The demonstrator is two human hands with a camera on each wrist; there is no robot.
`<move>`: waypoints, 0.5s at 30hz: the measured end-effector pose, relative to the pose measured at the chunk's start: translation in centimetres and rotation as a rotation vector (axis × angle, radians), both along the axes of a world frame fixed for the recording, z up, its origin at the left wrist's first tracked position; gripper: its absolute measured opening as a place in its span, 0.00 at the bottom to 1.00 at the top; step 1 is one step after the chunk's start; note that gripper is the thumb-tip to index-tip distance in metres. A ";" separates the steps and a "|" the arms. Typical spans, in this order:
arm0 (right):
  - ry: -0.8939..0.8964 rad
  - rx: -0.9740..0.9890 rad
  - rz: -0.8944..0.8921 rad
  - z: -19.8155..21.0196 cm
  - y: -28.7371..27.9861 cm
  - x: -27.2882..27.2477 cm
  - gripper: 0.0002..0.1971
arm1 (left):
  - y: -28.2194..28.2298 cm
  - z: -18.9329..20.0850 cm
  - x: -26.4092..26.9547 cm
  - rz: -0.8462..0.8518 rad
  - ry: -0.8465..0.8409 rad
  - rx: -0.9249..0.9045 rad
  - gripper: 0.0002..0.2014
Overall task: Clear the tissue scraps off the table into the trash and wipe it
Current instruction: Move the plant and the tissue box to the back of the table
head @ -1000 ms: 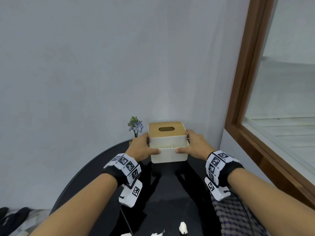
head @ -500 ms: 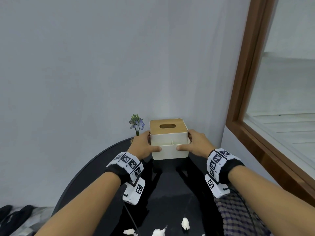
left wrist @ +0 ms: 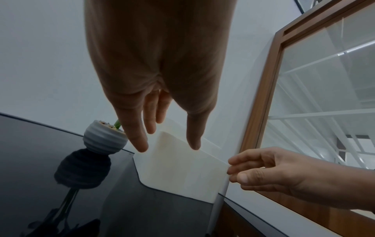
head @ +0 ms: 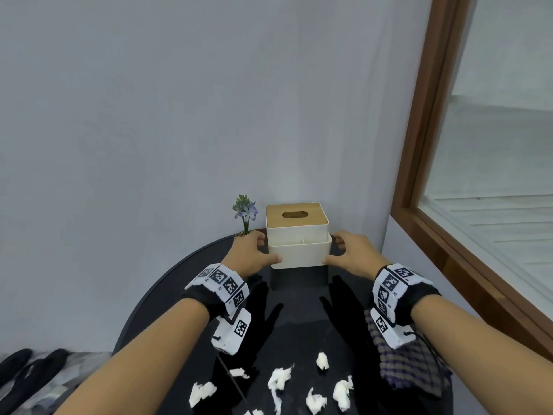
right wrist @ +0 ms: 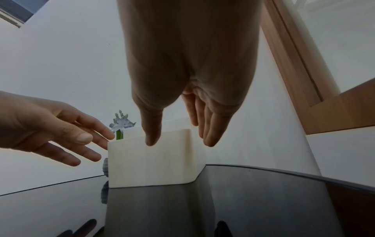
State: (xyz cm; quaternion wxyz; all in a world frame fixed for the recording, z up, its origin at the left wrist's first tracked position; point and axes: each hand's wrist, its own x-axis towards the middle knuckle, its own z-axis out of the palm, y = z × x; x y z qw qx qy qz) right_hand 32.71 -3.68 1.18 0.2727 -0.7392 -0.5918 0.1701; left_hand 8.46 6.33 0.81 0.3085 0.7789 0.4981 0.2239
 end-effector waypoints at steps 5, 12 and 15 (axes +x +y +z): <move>-0.036 0.017 0.041 1.2 -3.9 -1.8 0.34 | -3.5 0.8 -1.3 -0.046 0.055 0.042 0.40; -0.082 0.085 0.118 2.8 -8.1 -4.4 0.33 | -8.1 2.3 -3.1 -0.086 0.086 0.111 0.37; -0.113 0.071 0.105 2.7 -9.9 -5.1 0.40 | -10.5 2.9 -4.0 -0.096 0.098 0.130 0.38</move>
